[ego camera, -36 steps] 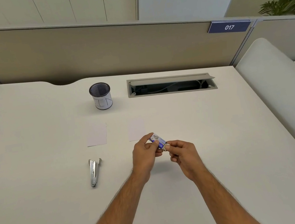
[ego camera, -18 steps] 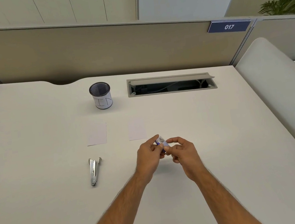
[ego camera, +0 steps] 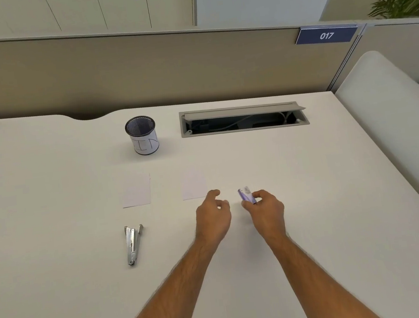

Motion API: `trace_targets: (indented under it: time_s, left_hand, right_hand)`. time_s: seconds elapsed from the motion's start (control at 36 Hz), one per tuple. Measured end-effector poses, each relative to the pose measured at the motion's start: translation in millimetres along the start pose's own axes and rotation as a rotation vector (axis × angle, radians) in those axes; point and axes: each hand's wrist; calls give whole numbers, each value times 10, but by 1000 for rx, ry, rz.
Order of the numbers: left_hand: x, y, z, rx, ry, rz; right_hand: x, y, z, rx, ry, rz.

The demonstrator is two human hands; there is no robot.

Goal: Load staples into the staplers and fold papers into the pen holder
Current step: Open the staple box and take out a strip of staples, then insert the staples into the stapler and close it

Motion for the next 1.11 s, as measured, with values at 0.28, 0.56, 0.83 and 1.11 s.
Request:
trace_targets:
  time_s: [0.28,0.56,0.83,1.11]
  left_hand:
    - [91,-153,-172,-99,-14,3]
    - [171,-290,-195,-177,-53,51]
    - [175,-353,-214,-182,-86,129]
    - [271,-420,-116,-144,-49,177]
  right_hand:
    - [-96,71,-509,-87,106,85]
    - [-16,151,-844,-50,71,172]
    - [88,127,-834,-30,136,213]
    - [345,315,-288,155,455,-781]
Point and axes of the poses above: each hand's wrist, its own z-axis away from the middle knuckle, its own y-axis out of the palm, x = y × z, and after that the axes turned 6 degrees about -z, right-handed
